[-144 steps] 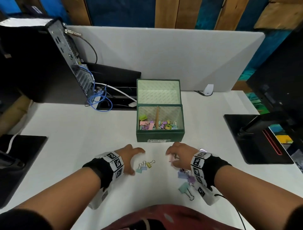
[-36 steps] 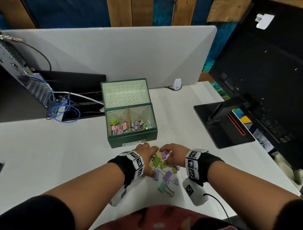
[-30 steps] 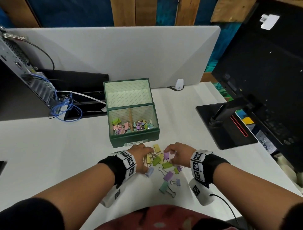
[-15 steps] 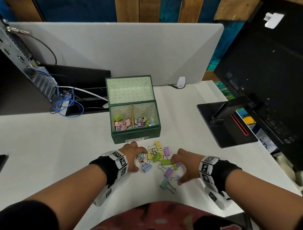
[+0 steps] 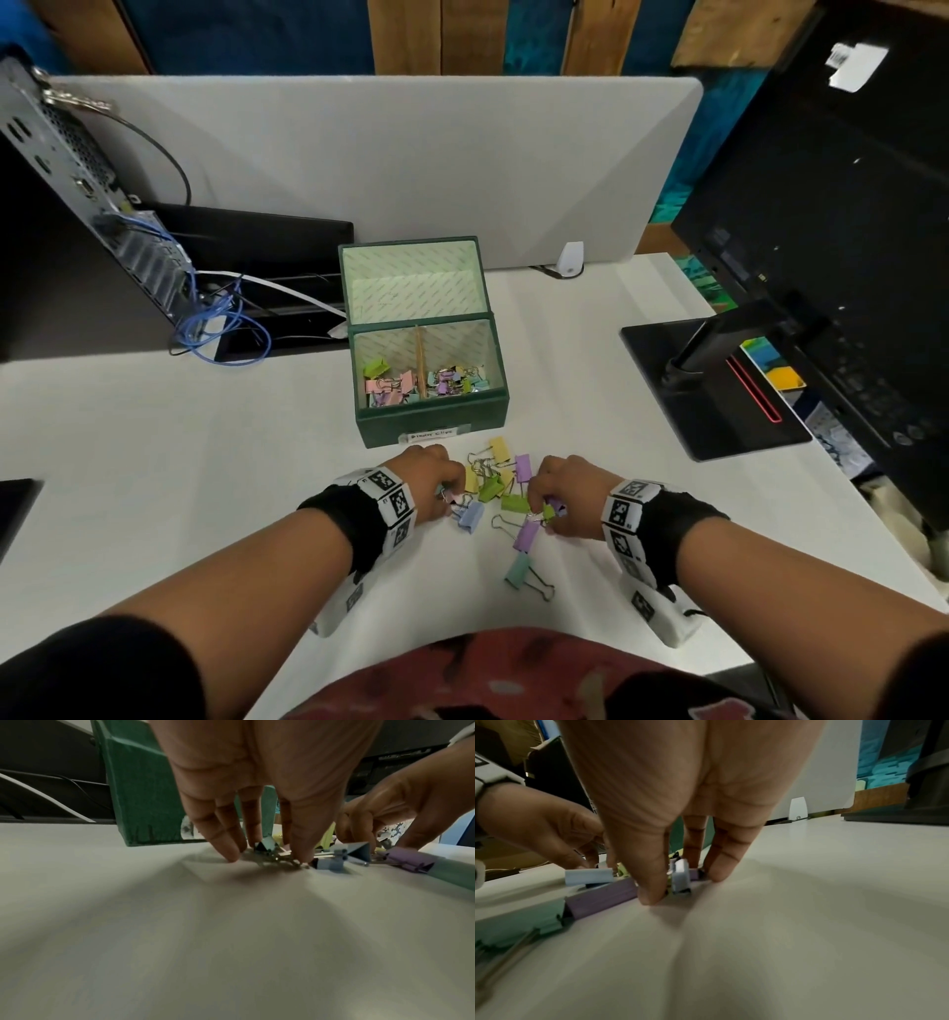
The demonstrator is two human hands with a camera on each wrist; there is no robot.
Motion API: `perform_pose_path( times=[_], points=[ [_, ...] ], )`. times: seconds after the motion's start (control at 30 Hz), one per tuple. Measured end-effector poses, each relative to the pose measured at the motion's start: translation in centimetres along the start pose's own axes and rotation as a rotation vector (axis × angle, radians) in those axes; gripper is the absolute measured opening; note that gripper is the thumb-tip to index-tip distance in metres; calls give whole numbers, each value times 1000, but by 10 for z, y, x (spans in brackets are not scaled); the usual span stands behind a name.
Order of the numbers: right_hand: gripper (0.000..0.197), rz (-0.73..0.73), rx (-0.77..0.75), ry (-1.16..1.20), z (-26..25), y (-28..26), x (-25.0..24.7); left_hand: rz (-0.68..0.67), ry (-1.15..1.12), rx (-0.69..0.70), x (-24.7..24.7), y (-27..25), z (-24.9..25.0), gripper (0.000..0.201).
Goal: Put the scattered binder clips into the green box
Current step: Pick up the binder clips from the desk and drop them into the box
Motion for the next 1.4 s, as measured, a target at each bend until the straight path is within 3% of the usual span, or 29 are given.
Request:
perform_pose_path(
  times=[0.17,0.4,0.5,0.57,0.73,0.87,1.0,1.13,1.23,1.3,1.4],
  points=[
    [24,29,61,69,8,-1,-3,7,-69,-46,0,4,-4,14],
    [25,98,136,169,18,-6,-9,-54,-135,-156,4,10,-22,28],
    [20,97,150,163,19,-6,-10,-47,-124,-158,1,8,-24,17],
    [20,96,165,146,21,-5,-9,-61,-94,-162,2,9,-26,31],
    [35,196,180,205,25,-5,-23,-30,-134,-184,-3,11,-30,28],
    [23,315,191,307,27,-4,-50,-2,-244,-217,-9,9,-38,23],
    [24,489,168,543,21,1,-83,37,-408,-236,-23,6,-45,18],
    [25,617,76,648,0,17,-120,59,-545,-209,-41,1,-44,14],
    [22,708,4,671,-14,33,-143,75,-663,-199,-53,0,-45,21],
    [15,700,6,652,-19,40,-146,57,-736,-191,-60,-1,-45,24],
    [20,667,53,595,-15,40,-138,79,-821,-192,-72,-2,-44,23]
  ],
)
Point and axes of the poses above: each hand's wrist, its own y-axis towards the middle knuckle, its own x-axis out of the palm, z = x × y, the point moved 8 cm from there along y, towards the middle knuckle, and after that the axes turned 15 degrees about -x, right-handed, at the moved point
